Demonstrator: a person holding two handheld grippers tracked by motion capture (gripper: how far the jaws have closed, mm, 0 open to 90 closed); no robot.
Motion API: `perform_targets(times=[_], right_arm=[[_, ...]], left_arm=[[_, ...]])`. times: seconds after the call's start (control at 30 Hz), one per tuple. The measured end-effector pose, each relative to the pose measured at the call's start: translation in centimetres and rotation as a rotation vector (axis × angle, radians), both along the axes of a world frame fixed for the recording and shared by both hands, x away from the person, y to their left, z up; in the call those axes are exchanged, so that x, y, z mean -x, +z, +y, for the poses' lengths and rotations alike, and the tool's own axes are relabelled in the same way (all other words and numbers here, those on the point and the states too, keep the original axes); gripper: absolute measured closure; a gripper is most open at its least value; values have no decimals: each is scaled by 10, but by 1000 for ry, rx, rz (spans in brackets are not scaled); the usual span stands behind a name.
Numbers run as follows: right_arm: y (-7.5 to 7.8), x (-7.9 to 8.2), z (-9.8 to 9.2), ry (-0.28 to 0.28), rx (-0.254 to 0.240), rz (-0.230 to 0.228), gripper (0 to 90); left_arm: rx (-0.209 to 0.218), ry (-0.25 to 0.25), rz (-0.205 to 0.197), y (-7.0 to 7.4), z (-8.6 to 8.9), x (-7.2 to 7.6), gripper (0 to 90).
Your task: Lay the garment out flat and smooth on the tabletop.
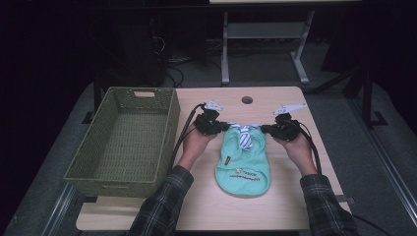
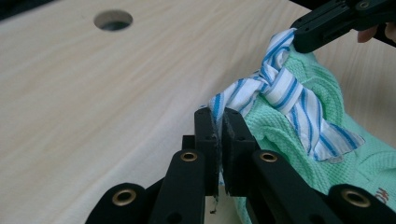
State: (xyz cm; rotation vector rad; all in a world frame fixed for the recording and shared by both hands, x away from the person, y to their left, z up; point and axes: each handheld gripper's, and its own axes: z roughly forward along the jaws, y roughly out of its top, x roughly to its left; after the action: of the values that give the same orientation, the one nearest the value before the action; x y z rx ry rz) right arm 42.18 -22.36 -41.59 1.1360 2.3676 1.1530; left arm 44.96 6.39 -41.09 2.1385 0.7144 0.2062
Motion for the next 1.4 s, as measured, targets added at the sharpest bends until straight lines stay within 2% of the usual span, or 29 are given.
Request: perform_targets(times=[0.03, 0.13, 0.2, 0.33, 0.4, 0.43, 0.47, 0.53, 0.6, 0.8, 0.87, 0.97, 1.03, 1.13, 1.33, 1.4], right_arm=[[0, 0, 0, 0, 0, 0, 887], [8, 5, 4, -11, 1, -40, 887], [9, 10, 7, -10, 20, -65, 886], [7, 23, 10, 3, 28, -88, 886], [5, 31, 12, 5, 41, -117, 886], [5, 34, 12, 8, 40, -117, 885], [4, 37, 13, 12, 43, -119, 886], [6, 42, 15, 13, 51, -151, 886], [9, 43, 17, 11, 53, -158, 886], [33, 37, 17, 5, 38, -213, 885], [36, 37, 16, 4, 30, -211, 885], [29, 42, 17, 8, 32, -195, 885], [22, 46, 17, 7, 34, -202, 885], [15, 51, 19, 16, 38, -191, 885], [10, 59, 23, 22, 47, -189, 885], [15, 58, 24, 20, 58, -217, 884]], left_arm=[[10, 6, -11, 2, 0, 1, 862], [4, 5, -48, 7, 3, 7, 861], [14, -1, -65, 7, 4, 14, 859], [38, -7, -89, 2, 8, 29, 858], [43, -11, -107, 0, 9, 36, 858], [34, -16, -125, 0, 10, 40, 858], [34, -18, -137, 0, 11, 42, 858], [39, -12, -154, 2, 12, 43, 858], [54, -3, -168, 8, 13, 41, 857], [75, 7, -224, 33, 16, 38, 856], [64, 1, -225, 34, 15, 41, 854], [53, -8, -217, 25, 15, 48, 852], [43, -15, -213, 20, 15, 52, 852], [25, -23, -219, 15, 16, 57, 851], [29, -23, -234, 12, 19, 63, 848], [43, -17, -249, 16, 20, 62, 849]])
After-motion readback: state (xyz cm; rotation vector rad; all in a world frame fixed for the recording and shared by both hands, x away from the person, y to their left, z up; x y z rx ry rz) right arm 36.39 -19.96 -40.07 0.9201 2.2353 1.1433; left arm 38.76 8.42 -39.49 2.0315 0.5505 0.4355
